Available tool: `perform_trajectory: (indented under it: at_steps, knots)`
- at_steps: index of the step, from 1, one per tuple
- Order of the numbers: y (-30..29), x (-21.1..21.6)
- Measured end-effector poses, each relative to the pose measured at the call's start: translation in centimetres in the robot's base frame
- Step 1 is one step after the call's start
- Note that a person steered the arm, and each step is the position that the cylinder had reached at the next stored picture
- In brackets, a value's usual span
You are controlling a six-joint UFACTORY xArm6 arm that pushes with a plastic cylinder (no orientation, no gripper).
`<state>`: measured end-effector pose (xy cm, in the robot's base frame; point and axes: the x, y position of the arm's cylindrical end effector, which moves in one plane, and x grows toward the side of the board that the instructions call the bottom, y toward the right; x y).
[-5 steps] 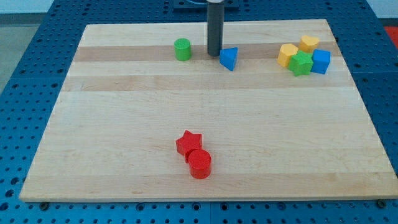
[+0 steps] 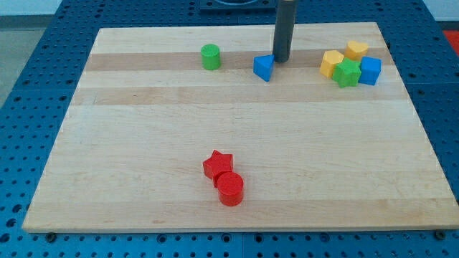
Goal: Move the blue triangle diagonal to the green circle
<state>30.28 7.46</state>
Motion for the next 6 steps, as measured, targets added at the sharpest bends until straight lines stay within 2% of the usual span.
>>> perform_trajectory:
  at_steps: [2, 4, 5, 6]
  knots:
    - [-1.5, 0.3]
    - [-8.6, 2.0]
    - [-7.6, 2.9]
    - [-1.9, 3.0]
